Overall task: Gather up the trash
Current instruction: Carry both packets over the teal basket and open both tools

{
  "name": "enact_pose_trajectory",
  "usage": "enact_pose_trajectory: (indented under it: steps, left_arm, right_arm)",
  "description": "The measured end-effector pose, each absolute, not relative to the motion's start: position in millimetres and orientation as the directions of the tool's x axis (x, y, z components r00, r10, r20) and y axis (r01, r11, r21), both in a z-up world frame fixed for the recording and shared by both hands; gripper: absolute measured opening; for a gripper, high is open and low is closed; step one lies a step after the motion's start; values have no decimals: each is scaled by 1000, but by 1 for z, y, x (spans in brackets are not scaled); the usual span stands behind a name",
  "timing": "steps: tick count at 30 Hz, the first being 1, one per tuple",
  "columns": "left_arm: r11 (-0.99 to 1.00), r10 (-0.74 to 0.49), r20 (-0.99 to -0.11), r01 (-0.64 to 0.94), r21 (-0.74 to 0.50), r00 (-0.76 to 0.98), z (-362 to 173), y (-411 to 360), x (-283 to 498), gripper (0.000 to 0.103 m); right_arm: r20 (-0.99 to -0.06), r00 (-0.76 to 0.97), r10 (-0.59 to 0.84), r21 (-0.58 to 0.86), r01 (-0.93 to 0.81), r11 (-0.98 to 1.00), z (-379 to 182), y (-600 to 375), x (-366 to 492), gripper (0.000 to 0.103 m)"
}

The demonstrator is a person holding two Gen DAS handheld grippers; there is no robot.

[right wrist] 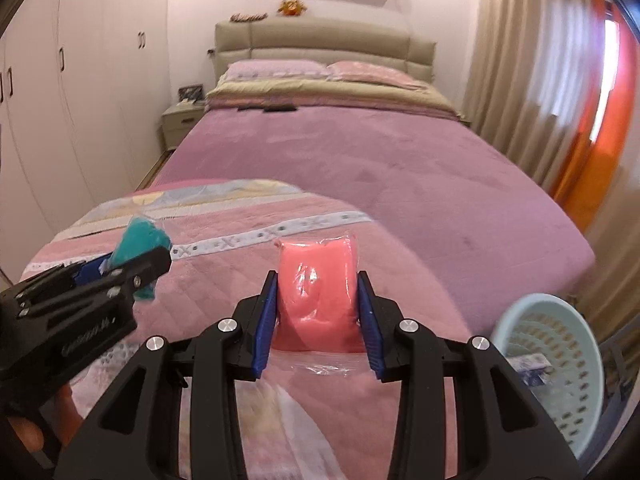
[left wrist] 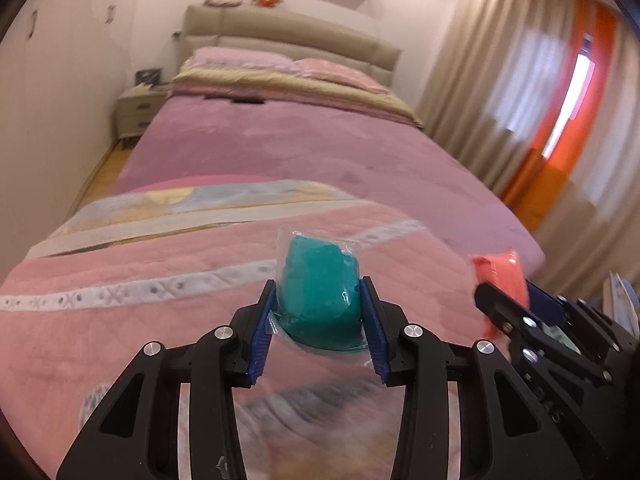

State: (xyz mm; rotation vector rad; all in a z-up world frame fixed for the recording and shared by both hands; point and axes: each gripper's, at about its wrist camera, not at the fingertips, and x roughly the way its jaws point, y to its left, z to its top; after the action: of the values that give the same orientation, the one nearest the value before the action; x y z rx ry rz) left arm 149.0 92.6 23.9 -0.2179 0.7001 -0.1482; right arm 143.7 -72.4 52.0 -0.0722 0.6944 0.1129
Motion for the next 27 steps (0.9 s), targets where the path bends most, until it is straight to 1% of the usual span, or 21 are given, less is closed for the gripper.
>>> enact_pose_trajectory:
  steps: [3, 6, 12, 18, 22, 27]
  left_arm:
    - [964, -240, -590, 120, -236, 771, 41, 72, 125, 39]
    - [958, -276, -568, 180, -221, 775, 53, 45, 109, 39]
    - [934, -357, -558, 292, -206, 749, 57, -14, 98, 39]
    - [904, -419, -574, 386, -187, 704, 49, -78, 96, 39]
    - [876, -460, -608, 441, -194, 647, 39, -115, 104, 39]
    - [856, -479, -645, 480, -192, 596, 25, -147, 116, 39]
  right_arm:
    - [-627, 777, 55, -29, -94, 995, 63, -91, 125, 35]
    - [-603, 798, -3, -60, -42, 997, 71, -113, 103, 35]
    - [-597, 797, -94, -59, 73, 996, 74, -170, 75, 35]
    - [-603, 778, -177, -50, 185, 982, 68, -231, 64, 35]
    - [-616, 760, -209, -39, 235, 971, 63, -267, 61, 35]
    - [-636, 736, -232, -23, 283, 959, 54, -302, 61, 35]
